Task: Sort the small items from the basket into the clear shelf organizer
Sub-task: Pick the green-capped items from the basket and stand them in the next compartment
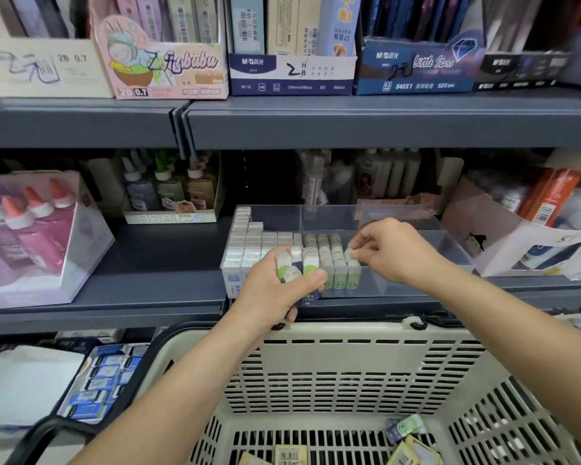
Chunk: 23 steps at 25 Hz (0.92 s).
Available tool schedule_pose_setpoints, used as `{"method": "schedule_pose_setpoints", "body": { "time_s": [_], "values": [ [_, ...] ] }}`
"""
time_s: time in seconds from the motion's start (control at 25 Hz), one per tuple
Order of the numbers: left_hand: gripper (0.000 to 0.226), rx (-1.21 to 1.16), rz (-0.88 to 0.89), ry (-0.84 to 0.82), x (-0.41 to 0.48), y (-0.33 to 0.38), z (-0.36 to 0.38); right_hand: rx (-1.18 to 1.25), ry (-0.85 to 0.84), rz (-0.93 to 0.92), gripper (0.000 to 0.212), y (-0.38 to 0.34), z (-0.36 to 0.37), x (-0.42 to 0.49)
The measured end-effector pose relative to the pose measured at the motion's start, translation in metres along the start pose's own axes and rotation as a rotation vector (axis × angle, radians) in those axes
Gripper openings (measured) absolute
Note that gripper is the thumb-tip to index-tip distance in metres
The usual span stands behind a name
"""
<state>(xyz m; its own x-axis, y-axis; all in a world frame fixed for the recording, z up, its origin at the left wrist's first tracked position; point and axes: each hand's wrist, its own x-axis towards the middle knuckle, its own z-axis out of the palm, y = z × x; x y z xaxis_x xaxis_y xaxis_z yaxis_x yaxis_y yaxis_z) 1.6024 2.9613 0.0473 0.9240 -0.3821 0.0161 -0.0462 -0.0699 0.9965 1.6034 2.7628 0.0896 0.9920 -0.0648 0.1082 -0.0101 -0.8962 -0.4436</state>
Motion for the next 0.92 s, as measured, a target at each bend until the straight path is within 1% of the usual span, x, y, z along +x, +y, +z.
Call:
{"method": "schedule_pose_setpoints", "body": {
  "time_s": [0.12,0.28,0.36,0.44,0.52,0.6,0.68,0.8,0.88,0.92],
  "values": [
    [0.036,-0.033,-0.005,-0.002,-0.001,0.000,0.000,-0.049,-0.023,-0.029,0.015,0.003,0.002,0.002],
    [0.037,-0.061,-0.019,0.011,-0.001,-0.001,0.000,-0.123,-0.085,-0.074,0.021,0.000,-0.008,-0.001],
    [0.035,-0.060,-0.019,0.014,-0.001,-0.002,0.000,-0.150,0.004,-0.110,0.020,-0.007,-0.014,-0.006],
    [0.032,-0.065,-0.018,0.026,0.000,-0.003,0.000,0.013,0.084,-0.175,0.014,-0.021,-0.017,-0.013],
    [0.033,-0.053,-0.021,0.039,0.001,-0.005,0.000,0.170,0.019,-0.204,0.008,-0.039,-0.014,-0.022],
    [0.037,-0.035,-0.017,0.037,0.002,-0.006,-0.001,0.204,-0.044,-0.165,0.016,-0.051,-0.005,-0.030],
    [0.035,-0.031,0.004,0.028,0.001,-0.005,-0.001,0.270,-0.055,-0.105,0.019,-0.053,-0.002,-0.031],
    [0.038,-0.033,0.046,0.008,0.000,-0.004,-0.002,0.384,-0.077,-0.052,0.013,-0.050,-0.008,-0.029],
    [0.042,-0.016,0.051,0.014,-0.001,-0.004,-0.002,0.410,-0.102,-0.039,0.009,-0.049,-0.008,-0.030],
    [0.040,-0.006,0.051,0.020,-0.001,-0.004,-0.002,0.416,-0.112,-0.031,0.007,-0.049,-0.007,-0.032]
  ]
}}
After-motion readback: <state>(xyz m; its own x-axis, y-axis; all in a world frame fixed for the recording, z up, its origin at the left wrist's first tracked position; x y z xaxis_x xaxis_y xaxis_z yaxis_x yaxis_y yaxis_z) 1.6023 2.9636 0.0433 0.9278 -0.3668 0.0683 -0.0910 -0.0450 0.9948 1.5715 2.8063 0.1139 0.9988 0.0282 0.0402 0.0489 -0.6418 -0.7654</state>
